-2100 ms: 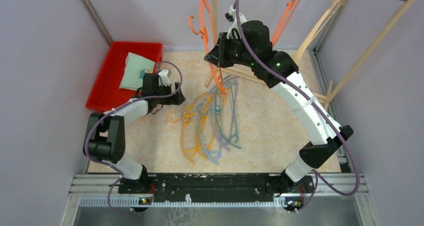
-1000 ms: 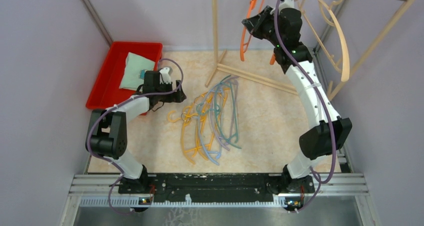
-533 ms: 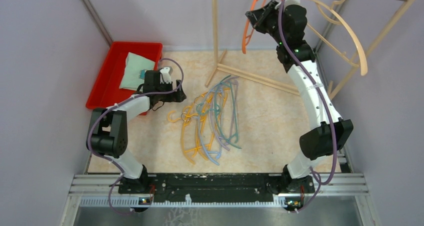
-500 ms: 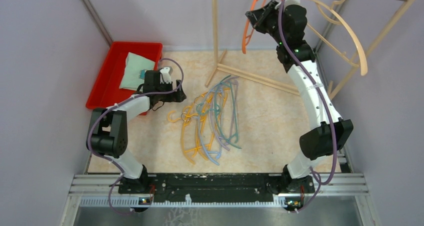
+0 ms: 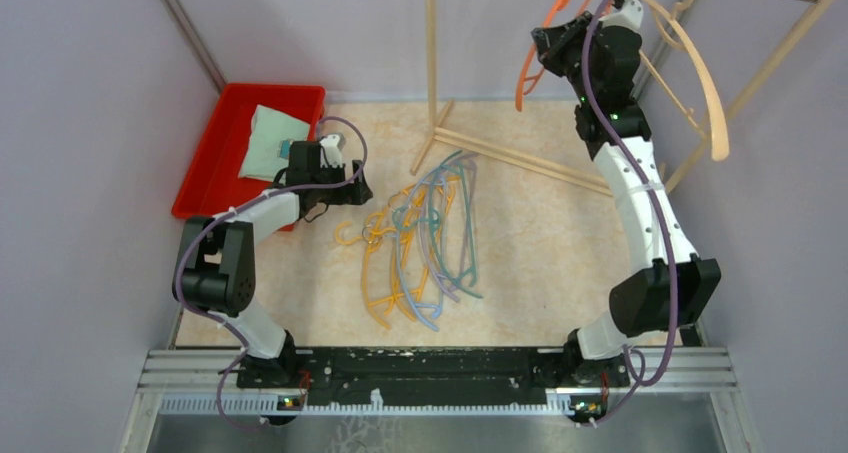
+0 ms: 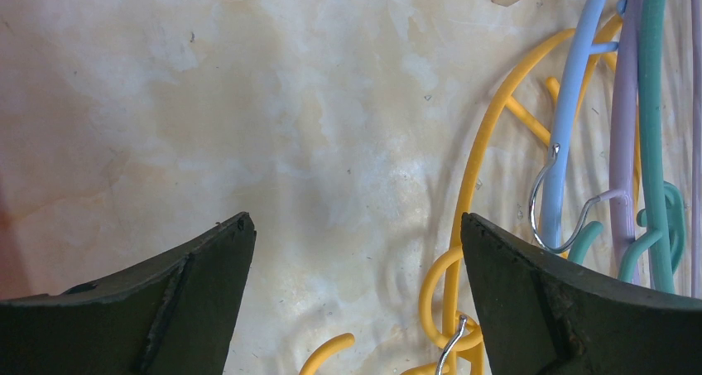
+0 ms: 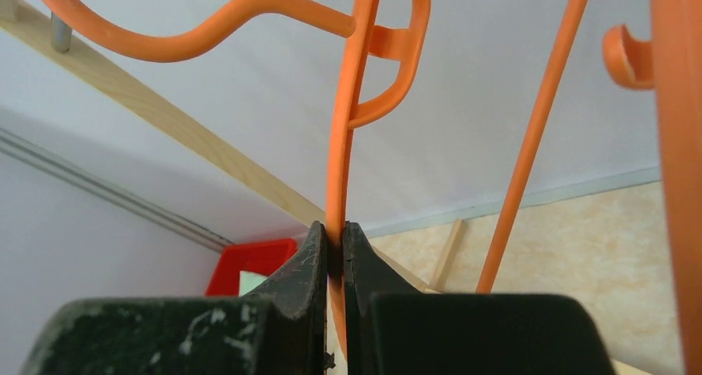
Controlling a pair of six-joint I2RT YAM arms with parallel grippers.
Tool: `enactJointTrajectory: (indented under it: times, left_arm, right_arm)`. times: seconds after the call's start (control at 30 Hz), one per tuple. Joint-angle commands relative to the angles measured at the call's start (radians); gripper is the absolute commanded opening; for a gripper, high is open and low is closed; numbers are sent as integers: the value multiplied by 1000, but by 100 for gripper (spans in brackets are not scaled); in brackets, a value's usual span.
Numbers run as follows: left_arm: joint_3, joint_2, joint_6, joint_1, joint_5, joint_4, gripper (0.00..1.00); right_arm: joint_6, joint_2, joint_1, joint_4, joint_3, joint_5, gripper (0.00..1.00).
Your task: Organize the hangers
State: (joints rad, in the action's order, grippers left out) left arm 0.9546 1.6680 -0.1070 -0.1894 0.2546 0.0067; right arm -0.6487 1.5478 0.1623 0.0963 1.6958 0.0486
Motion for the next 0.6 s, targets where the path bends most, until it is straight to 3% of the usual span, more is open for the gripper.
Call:
enactJointTrajectory:
  times: [0.0, 0.57]
  left_arm:
    - [-7, -25, 13, 1, 10, 1, 99]
    - [-41, -53, -5, 1, 37, 21, 99]
  right_arm:
    - [-39, -134, -50, -22, -81, -39, 0]
    - [-8, -349, -170, 116, -195, -102, 0]
